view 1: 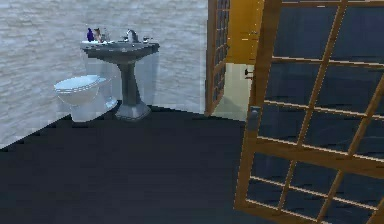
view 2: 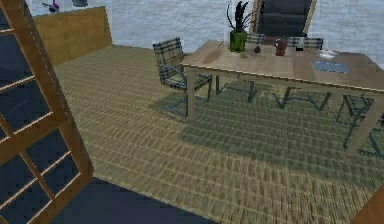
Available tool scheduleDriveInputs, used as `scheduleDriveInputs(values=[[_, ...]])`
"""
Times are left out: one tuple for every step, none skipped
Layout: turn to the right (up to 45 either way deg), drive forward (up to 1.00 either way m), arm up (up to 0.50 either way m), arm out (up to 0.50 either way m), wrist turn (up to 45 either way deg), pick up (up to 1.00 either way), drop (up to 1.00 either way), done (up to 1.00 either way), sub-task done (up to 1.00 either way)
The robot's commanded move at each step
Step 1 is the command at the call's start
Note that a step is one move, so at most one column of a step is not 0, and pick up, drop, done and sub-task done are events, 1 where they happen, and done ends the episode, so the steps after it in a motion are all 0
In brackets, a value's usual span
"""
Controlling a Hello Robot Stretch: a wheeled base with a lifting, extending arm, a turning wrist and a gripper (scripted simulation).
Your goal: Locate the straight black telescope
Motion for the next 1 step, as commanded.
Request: scheduleDriveInputs(values=[[15.0,0.00,0.00,0.00,0.0,0.00,0.00,0.00,0.00]])
